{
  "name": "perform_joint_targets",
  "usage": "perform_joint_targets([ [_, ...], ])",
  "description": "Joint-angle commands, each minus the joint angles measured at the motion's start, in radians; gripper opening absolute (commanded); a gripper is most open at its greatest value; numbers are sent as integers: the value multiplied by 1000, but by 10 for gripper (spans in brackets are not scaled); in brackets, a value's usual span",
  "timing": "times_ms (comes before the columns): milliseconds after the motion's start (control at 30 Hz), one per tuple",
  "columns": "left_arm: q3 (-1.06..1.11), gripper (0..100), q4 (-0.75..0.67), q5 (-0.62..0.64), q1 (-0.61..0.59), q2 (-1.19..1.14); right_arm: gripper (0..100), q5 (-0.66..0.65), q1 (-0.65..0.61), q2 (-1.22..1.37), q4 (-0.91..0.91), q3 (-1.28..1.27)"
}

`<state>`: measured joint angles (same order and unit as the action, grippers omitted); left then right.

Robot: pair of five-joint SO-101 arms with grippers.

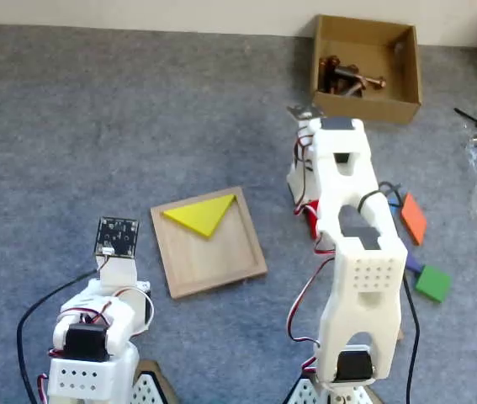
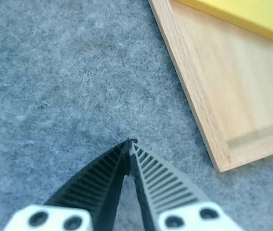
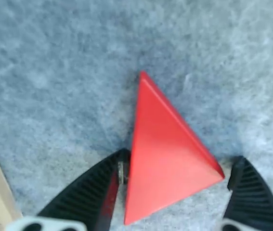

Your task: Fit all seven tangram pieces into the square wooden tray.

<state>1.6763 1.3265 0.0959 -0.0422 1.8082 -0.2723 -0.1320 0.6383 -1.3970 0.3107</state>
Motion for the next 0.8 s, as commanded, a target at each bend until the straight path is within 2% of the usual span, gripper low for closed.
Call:
perform_joint_targets([
  [0, 19, 5, -2, 8, 15, 7, 321, 11, -2, -87, -8, 15],
  [767, 19, 5, -2, 8, 15, 7, 321, 44, -15, -77, 1, 10],
])
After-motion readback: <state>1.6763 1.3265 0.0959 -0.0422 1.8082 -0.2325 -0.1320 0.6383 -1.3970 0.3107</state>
